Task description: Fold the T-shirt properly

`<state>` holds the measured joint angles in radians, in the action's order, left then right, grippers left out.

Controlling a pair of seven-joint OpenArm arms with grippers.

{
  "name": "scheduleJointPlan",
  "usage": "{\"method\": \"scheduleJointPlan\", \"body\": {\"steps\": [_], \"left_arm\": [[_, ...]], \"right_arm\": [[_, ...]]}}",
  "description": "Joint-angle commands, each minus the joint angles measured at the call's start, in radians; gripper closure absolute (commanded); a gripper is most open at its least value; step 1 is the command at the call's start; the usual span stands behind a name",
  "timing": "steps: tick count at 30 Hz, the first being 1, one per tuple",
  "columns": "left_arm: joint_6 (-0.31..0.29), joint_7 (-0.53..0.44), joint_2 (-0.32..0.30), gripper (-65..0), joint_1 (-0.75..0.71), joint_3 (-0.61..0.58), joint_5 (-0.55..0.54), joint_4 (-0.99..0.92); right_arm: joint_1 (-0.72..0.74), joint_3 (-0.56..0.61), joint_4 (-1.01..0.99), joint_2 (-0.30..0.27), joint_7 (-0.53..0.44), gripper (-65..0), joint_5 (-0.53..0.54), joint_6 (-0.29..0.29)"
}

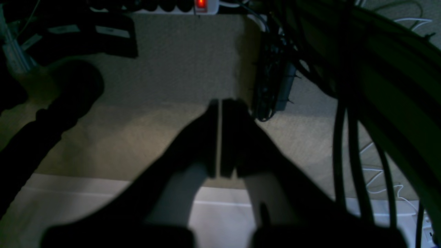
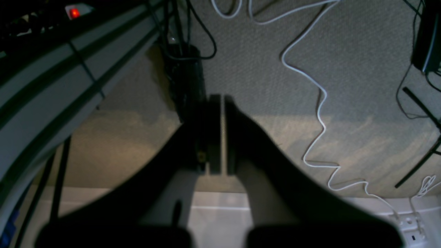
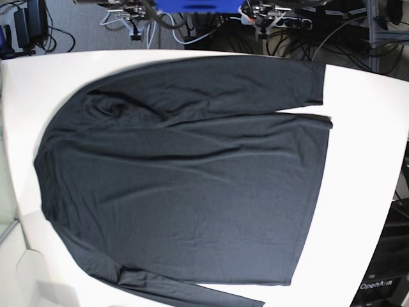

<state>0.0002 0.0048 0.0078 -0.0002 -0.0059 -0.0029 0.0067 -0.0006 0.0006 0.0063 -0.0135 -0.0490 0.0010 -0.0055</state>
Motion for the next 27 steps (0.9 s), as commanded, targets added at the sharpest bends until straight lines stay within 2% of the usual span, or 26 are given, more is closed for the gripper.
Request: {"method": "scheduleJointPlan", "body": {"steps": [1,5,7,14,21,27], "left_arm": [[-0.001,0.004,0.001,-0.9,-0.001,-0.003,0.005,0.002],[-0.002,-0.006,0.001,-0.8,-0.004,-0.003,0.005,0.002],[-0.002,-0.021,0.001,-0.8,-0.004,0.001,0.001,0.002],[-0.004,-0.200,-0.010,-0.7,-0.065,0.004,0.002,-0.006],[-0.004,-0.446,-0.035,-0.7,-0.168,-0.003,0.005,-0.006],[-0.006,-0.705,-0.055,-0.7,-0.264,0.002,0.004,-0.006]], "right_arm": [[-0.002,-0.001,-0.001,0.001,-0.001,0.0,0.004,0.014],[-0.016,-0.003,0.001,0.001,-0.015,0.0,0.006,0.016],[-0.029,-0.004,0.002,0.001,-0.056,0.0,0.007,0.016],[-0.109,0.000,-0.002,-0.001,-0.248,0.0,0.003,0.016],[-0.224,0.002,-0.001,-0.033,-0.527,0.0,0.001,0.016],[-0.345,-0.001,-0.001,-0.053,-0.871,0.0,0.006,0.016]]}}
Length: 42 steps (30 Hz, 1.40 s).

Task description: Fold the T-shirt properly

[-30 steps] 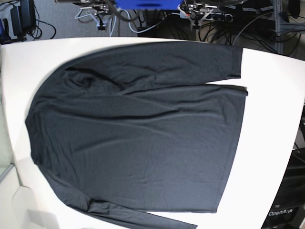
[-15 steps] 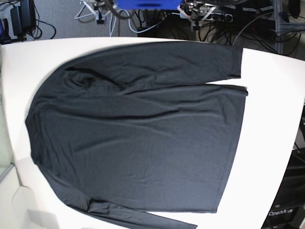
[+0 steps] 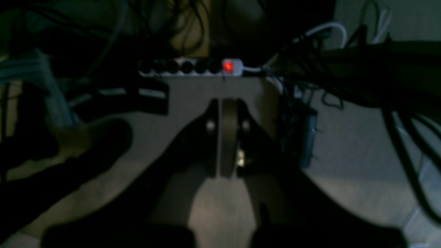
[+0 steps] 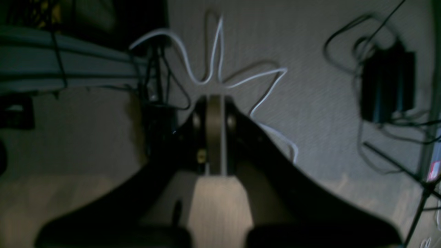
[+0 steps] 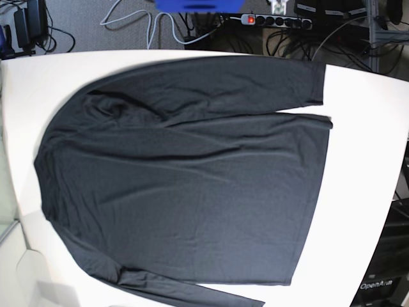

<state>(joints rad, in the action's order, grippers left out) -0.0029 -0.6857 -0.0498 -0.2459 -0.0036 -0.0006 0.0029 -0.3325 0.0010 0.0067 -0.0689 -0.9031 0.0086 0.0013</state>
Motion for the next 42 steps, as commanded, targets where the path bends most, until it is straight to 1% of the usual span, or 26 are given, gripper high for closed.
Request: {"method": "scheduleJointPlan", "body": {"steps": [1,4,8,10,12,13,19,22,26,30,32,34,36,39,42], "left_arm": [[-0.003,-0.059,-0.008,-0.7,-0.033,0.000,0.003,-0.002],[-0.003,-0.217,-0.014,-0.7,-0.085,-0.002,0.003,-0.003],[-0.003,-0.424,-0.017,-0.7,-0.155,0.001,-0.003,-0.003],[-0.003,-0.529,-0.018,-0.7,-0.186,0.003,-0.006,-0.003],[-0.003,-0.621,-0.018,-0.7,-0.220,0.003,-0.006,-0.003],[-0.001,-0.644,-0.018,-0.7,-0.240,0.004,-0.008,0.006],[-0.001,-0.633,-0.018,-0.7,-0.295,0.004,-0.008,0.087],[-0.001,-0.633,-0.020,-0.7,-0.339,0.004,-0.008,0.171],[0.002,-0.632,-0.022,-0.7,-0.452,0.004,-0.016,0.388],[0.001,-0.625,-0.023,-1.0,-0.608,0.004,-0.089,0.701],[0.001,-0.609,-0.045,-1.0,-0.676,0.004,-0.114,0.849],[0.001,-0.543,-0.069,-1.0,-0.743,0.004,-0.143,1.017],[0.001,-0.446,-0.092,-1.0,-0.794,0.004,-0.174,1.161],[0.001,-0.300,-0.138,-1.0,-0.855,0.004,-0.232,1.365],[0.002,-0.144,-0.186,-1.0,-0.881,0.004,-0.290,1.532]], "right_arm": [[-0.029,-0.002,-0.001,0.002,-0.064,0.0,-0.002,0.009],[-0.067,-0.005,-0.003,-0.010,-0.219,0.0,-0.002,0.009],[-0.115,-0.005,-0.003,-0.018,-0.390,0.0,-0.002,0.009],[-0.136,-0.005,-0.003,-0.029,-0.452,0.0,-0.002,0.009],[-0.149,-0.005,0.002,-0.032,-0.457,0.0,0.000,0.009],[-0.155,-0.005,0.002,-0.035,-0.456,0.0,0.000,0.009],[-0.156,-0.005,0.008,-0.055,-0.456,0.0,0.000,0.009],[-0.182,-0.005,0.088,-0.059,-0.456,0.0,0.000,0.009],[-0.273,-0.005,0.266,-0.061,-0.452,0.0,0.000,0.009],[-0.383,-0.008,0.476,-0.070,-0.449,0.0,0.000,0.010],[-0.443,-0.008,0.585,-0.070,-0.448,0.0,0.000,0.010],[-0.509,-0.017,0.726,-0.070,-0.426,0.0,0.000,0.010],[-0.575,-0.048,0.876,-0.067,-0.368,0.0,-0.002,0.010],[-0.661,-0.065,1.140,-0.067,-0.221,0.0,0.000,0.010],[-0.718,-0.065,1.387,-0.067,-0.046,0.0,0.000,0.010]]}}
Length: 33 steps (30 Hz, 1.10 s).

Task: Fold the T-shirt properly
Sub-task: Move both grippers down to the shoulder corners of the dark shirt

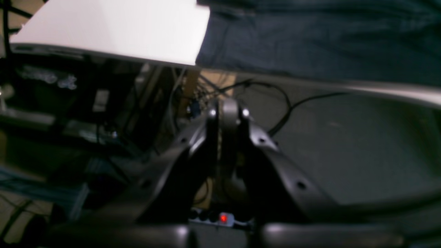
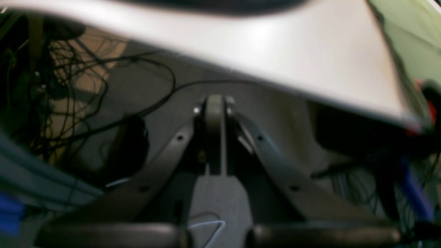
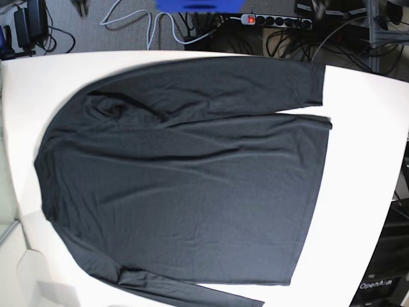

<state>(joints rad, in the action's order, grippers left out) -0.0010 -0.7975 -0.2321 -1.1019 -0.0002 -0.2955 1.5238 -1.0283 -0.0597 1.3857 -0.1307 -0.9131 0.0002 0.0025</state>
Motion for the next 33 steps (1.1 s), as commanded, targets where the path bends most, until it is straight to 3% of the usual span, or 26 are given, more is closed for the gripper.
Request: {"method": "scheduleJointPlan", "body": {"steps": [1,5,10,14,16,18,24,28,33], "left_arm": [[0.003,0.019,-0.019,-1.0,-0.028,0.001,-0.014,0.048],[0.002,0.208,-0.080,-1.1,-0.025,0.002,-0.121,0.165],[0.005,0.235,-0.138,-2.0,-0.031,0.002,-0.239,0.232],[0.006,0.235,-0.188,-18.7,-0.022,0.012,-0.337,0.238],[0.006,0.235,-0.197,-28.8,-0.020,0.030,-0.382,0.235],[0.003,0.235,-0.198,-33.7,0.001,0.041,-0.417,0.232],[-0.001,0.286,-0.201,-34.5,0.088,0.044,-0.453,0.179],[-0.001,0.413,-0.192,-34.5,0.170,0.042,-0.453,0.169],[-0.001,0.474,-0.157,-34.6,0.219,0.052,-0.453,0.169]], "right_arm": [[-0.030,-0.004,0.071,-0.007,0.018,0.0,0.007,0.009],[-0.033,-0.004,0.300,-0.007,0.280,-0.1,0.007,0.004],[-0.016,0.002,0.470,-0.010,0.503,-0.3,0.004,0.003],[0.039,0.004,0.510,-0.010,0.638,-0.4,0.004,0.001],[0.056,0.004,0.512,-0.010,0.668,-1.6,0.004,0.001],[0.064,0.004,0.512,-0.011,0.681,-6.4,0.004,0.001],[0.075,0.001,0.512,-0.011,0.679,-21.2,0.004,0.001],[0.081,-0.001,0.512,-0.011,0.678,-22.5,0.002,0.001],[0.085,-0.002,0.512,-0.011,0.679,-22.3,0.002,0.001]]}}
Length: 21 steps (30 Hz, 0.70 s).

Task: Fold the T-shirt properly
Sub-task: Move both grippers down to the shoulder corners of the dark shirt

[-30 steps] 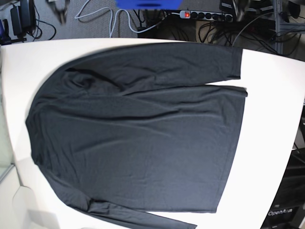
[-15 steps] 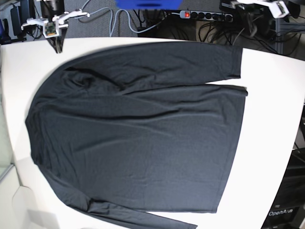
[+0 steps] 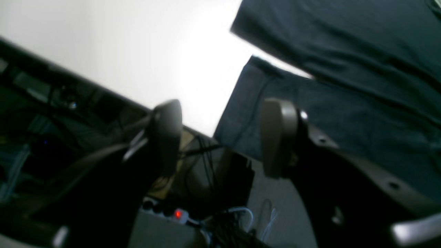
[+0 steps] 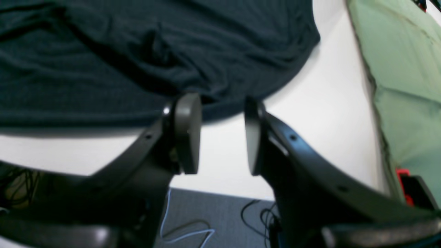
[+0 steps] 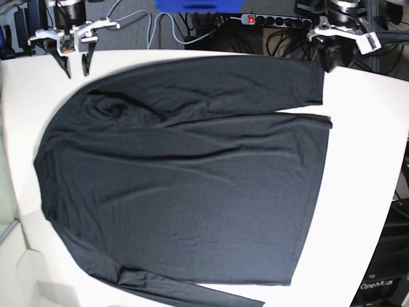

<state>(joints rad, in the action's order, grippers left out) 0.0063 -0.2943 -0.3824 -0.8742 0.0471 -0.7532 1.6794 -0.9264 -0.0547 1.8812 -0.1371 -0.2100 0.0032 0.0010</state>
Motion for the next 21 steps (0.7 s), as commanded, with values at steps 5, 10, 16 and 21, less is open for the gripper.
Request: {"method": "scheduleJointPlan", "body": {"steps": [5,10,16,21], "left_arm": [[-0.002,0.066,-0.002,-34.6,0.059,0.004,0.005,0.005],[-0.002,0.111,0.007,-34.6,0.094,0.004,0.005,-0.008],[-0.001,0.111,0.007,-34.6,0.097,0.006,0.005,-0.009],[-0.001,0.149,0.007,-34.6,0.114,0.006,0.005,-0.043]], "right_arm": [[-0.013,-0.007,0.016,-0.005,-0.024,-22.3,-0.001,0.003],[-0.013,-0.007,0.016,-0.005,-0.022,-22.3,-0.001,0.003],[-0.010,-0.007,0.016,-0.005,-0.022,-22.3,-0.001,0.003],[-0.010,-0.007,0.016,-0.005,-0.022,-22.5,-0.001,0.003]]}}
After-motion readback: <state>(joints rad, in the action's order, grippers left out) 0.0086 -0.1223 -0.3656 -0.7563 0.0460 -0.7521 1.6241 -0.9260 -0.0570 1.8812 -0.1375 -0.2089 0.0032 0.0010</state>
